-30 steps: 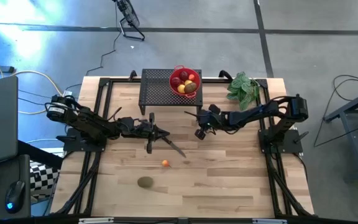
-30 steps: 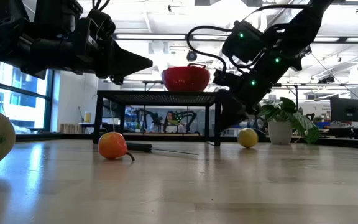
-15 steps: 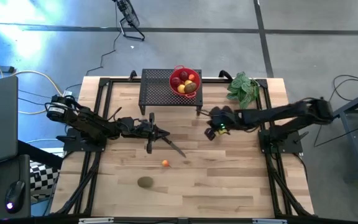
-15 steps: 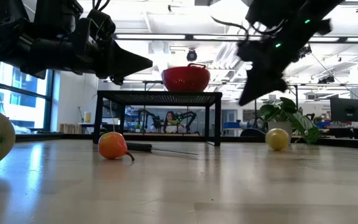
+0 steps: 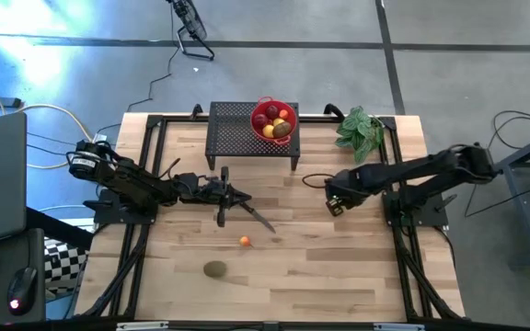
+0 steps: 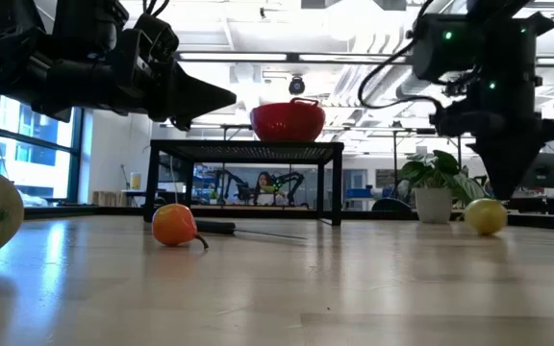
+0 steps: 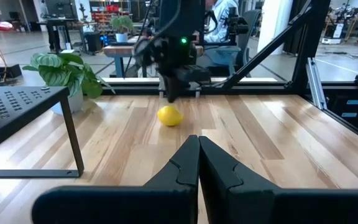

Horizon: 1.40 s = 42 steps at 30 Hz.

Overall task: Pick & Place Fruit
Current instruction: Put the lemon into the colander on the shelf

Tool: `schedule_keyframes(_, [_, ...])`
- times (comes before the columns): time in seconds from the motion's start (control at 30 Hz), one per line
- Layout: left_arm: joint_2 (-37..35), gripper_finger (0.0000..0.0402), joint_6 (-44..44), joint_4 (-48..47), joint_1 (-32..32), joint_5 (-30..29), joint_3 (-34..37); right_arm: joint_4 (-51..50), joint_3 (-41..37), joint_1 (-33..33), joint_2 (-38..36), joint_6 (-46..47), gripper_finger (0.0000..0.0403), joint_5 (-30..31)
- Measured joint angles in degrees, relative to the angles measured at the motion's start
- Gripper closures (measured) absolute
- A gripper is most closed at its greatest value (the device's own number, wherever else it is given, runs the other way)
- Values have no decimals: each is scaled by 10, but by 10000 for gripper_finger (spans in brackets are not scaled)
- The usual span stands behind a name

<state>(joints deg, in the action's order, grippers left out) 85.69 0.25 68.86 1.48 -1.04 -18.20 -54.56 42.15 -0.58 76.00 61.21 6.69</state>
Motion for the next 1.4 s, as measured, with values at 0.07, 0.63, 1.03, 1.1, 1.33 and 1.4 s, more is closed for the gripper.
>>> schedule_keyframes(0.07, [0,402,0,0,0,0,0,6,0,0,18,1,400,-19])
schedule_keyframes(0.63, [0,402,1,-15,0,-2,0,2,0,-3,51,32,400,20])
schedule_keyframes(1.03, [0,402,5,-18,0,-2,0,91,0,-15,-68,42,400,146])
schedule_keyframes(1.1, [0,402,13,-17,0,-2,0,120,0,-11,-73,30,400,189])
schedule_keyframes(1.33, [0,402,21,-12,0,-44,0,196,0,-19,-64,5,400,201])
schedule_keyframes(1.4, [0,402,21,-12,0,-51,0,211,0,-18,-63,4,400,214])
